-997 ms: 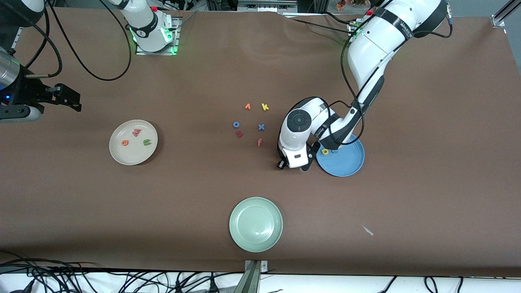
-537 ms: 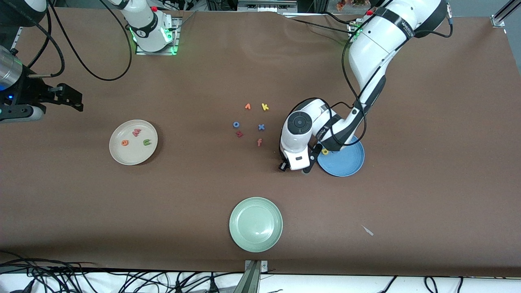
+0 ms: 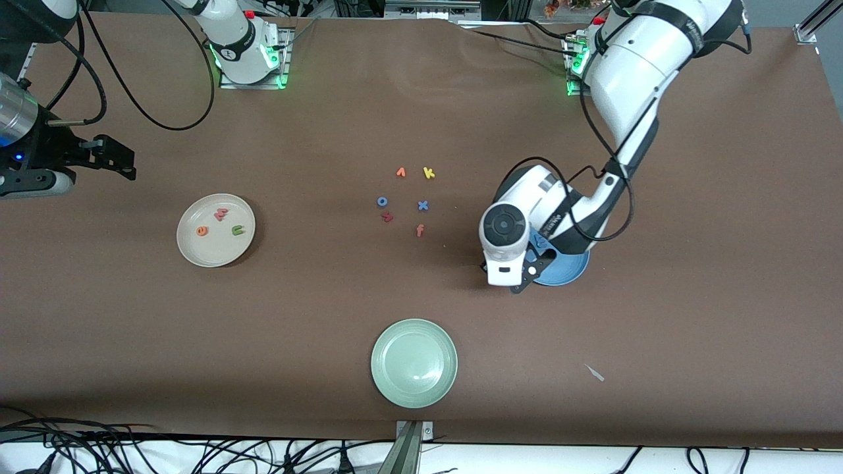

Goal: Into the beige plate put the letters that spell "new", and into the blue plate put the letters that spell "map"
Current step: 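Carry the letter p onto the blue plate and open the left gripper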

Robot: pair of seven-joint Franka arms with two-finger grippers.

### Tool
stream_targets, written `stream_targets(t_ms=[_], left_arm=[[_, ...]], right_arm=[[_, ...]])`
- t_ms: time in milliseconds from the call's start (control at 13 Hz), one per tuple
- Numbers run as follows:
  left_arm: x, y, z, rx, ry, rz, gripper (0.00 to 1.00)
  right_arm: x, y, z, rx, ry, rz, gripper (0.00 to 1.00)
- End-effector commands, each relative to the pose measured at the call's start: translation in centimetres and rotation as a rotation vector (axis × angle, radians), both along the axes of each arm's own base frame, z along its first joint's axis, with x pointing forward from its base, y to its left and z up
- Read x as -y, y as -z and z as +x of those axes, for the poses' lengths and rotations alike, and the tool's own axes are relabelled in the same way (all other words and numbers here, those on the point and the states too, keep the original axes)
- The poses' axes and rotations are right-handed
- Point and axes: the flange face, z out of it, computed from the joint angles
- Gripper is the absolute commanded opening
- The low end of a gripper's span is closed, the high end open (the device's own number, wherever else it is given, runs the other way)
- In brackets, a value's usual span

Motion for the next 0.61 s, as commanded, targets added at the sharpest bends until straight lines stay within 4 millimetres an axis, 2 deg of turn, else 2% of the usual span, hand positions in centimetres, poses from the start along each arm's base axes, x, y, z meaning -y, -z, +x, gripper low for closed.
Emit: stream_targets(t_ms=[0, 153, 230, 307, 537], left_arm=[[-3.7, -1.1, -0.4, -0.157, 0.163, -0.027, 0.12], [-5.6, -0.4, -0.5, -0.242, 0.291, -0.046, 0.17], [-6.7, 0.2, -0.7, -0.278, 0.338, -0.060, 0.45], [-7.3, 0.4, -0.6, -0.294, 0.377, -0.074, 0.99], [-9.1, -0.4, 0.4, -0.292, 0.373, -0.086, 1.00]], right_arm=[[0.2, -0.5, -0.1, -0.001, -0.001, 0.018, 1.00], [0.0, -0.5, -0.2, -0.002, -0.003, 0.018, 1.00], [0.0, -0.5, -0.2, -0.002, -0.001, 0.018, 1.00], [0.0, -0.5, -0.2, -0.002, -0.001, 0.018, 1.00], [0.0, -0.5, -0.2, -0.002, -0.001, 0.018, 1.00]])
